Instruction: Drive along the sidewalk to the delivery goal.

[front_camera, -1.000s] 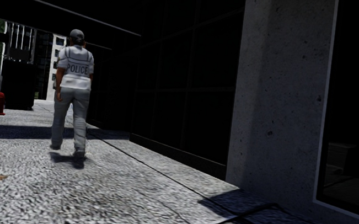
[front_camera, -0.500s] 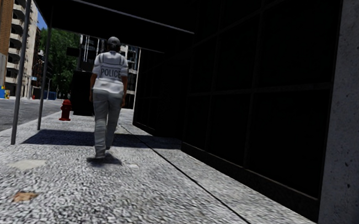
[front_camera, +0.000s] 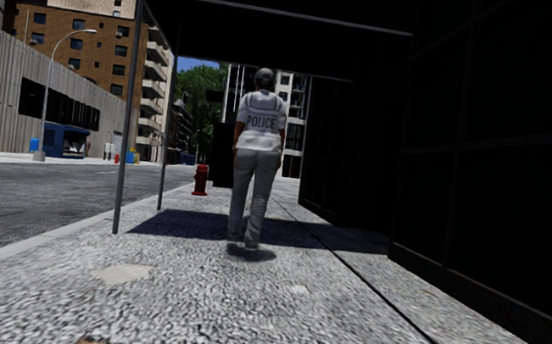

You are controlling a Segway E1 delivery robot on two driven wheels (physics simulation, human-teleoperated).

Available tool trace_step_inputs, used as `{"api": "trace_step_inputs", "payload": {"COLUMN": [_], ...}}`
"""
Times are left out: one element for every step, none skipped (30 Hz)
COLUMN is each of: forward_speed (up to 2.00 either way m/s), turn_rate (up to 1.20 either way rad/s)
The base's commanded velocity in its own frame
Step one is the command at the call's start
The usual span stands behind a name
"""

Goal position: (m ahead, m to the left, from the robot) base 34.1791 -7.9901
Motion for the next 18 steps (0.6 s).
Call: {"api": "trace_step_inputs", "payload": {"forward_speed": [1.25,1.25,1.25,1.28,1.45,1.45,1.67,1.80,2.00,2.00,2.00,2.00,2.00,2.00,1.98,1.91,1.91,1.81], "turn_rate": [0.00,0.00,0.00,0.00,0.00,0.00,0.00,0.00,0.00,0.00,0.00,0.00,0.00,0.00,0.00,0.00,0.00,0.00]}}
